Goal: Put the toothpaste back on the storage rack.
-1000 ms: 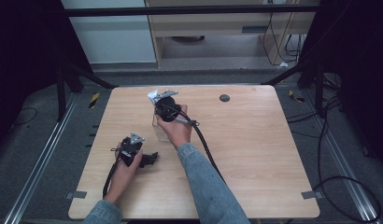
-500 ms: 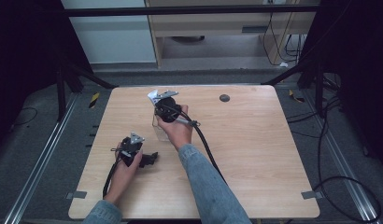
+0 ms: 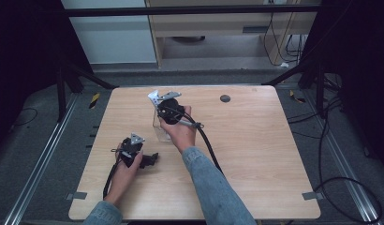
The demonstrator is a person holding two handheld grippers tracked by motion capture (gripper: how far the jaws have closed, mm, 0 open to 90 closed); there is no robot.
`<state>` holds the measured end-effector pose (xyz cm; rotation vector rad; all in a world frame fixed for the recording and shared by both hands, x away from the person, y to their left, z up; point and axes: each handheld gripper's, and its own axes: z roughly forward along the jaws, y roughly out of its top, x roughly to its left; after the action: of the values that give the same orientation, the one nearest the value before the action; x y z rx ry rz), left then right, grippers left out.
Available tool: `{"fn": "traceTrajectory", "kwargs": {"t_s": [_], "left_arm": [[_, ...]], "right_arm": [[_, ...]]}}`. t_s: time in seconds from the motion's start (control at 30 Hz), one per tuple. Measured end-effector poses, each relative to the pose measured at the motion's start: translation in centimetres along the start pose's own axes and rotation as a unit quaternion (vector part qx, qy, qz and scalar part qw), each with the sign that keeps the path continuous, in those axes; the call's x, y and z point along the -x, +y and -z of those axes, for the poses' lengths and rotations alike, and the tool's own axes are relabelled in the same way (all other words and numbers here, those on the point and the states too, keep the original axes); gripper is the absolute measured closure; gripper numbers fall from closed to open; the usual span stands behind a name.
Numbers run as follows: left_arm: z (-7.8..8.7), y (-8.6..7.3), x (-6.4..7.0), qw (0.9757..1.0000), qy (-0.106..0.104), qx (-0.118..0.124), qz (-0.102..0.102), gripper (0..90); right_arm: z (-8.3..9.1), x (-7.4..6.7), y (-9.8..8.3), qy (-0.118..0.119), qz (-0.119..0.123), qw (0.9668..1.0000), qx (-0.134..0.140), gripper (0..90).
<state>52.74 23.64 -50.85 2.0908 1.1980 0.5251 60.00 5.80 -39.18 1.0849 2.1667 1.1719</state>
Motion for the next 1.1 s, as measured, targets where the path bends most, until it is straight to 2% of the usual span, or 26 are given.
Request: {"fn": "traceTrajectory", "kwargs": {"t_s": [0.47,0.77,0.97,1.1], "left_arm": [[0.0,0.0,0.0,1.0,0.0,0.0,0.0,0.0],[0.0,0.0,0.0,1.0,0.0,0.0,0.0,0.0],[0.0,0.0,0.0,1.0,0.0,0.0,0.0,0.0],[0.0,0.0,0.0,1.0,0.0,0.0,0.0,0.0]], "right_arm": [[1.0,0.3,-0.1,0.001,0.002,1.0,0.003,65.5],[1.8,0.9,-0.3,0.003,-0.007,0.9999,0.009,51.8],[2.2,1.4,-0.6,0.006,-0.011,0.9998,0.013,38.8],[2.5,1.7,-0.7,0.011,-0.007,0.9998,0.012,32.0]]}}
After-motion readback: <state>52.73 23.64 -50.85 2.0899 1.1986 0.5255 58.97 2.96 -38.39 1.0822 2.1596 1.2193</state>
